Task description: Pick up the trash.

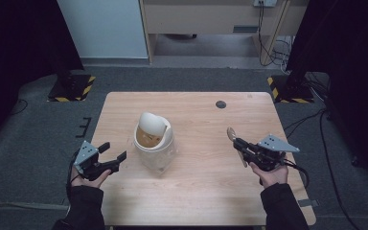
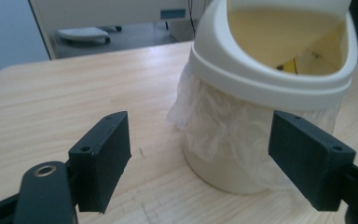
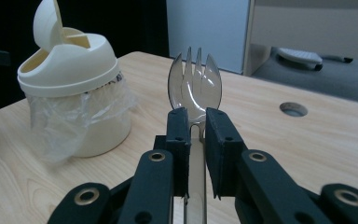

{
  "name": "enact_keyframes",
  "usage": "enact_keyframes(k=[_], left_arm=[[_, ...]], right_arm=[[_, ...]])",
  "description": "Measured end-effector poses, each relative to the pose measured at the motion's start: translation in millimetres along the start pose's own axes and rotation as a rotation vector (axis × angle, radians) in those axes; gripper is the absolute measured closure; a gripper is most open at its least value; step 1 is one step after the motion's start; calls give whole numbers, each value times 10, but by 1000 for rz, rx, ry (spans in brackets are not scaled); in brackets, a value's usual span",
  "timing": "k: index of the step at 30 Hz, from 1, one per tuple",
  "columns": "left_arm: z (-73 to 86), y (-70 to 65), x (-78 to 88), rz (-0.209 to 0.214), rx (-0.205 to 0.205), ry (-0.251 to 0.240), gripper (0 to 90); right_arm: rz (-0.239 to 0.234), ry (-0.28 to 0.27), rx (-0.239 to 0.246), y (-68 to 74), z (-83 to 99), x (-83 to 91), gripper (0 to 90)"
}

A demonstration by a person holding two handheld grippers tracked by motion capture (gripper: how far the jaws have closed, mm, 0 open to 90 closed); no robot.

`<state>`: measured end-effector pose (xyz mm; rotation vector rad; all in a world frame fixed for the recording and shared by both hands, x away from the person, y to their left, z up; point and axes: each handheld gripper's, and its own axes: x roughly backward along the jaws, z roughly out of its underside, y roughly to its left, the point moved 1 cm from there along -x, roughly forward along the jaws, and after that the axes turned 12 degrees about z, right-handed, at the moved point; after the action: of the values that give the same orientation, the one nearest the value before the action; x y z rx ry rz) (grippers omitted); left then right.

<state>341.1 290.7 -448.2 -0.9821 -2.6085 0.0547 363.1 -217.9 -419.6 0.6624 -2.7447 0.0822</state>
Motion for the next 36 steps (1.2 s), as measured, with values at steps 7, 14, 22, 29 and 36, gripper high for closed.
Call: enact_keyframes(k=[7, 14, 22, 29, 36], left_arm=[[-138, -42, 106, -15, 10, -77, 252], [-301, -199, 144, 11, 25, -139, 290], [-552, -477, 94, 86, 13, -216, 319], [-757, -722, -35, 165, 0, -253, 333], [-913, -959, -254, 236, -12, -249, 364]], right_arm=[[-13, -70, -11, -7, -196, 52, 804], [-35, -129, -4, 47, -379, 77, 804], [-86, -179, 27, 248, -523, 49, 804], [-137, -212, 51, 422, -615, 29, 804], [-179, -230, 59, 527, -618, 48, 804]])
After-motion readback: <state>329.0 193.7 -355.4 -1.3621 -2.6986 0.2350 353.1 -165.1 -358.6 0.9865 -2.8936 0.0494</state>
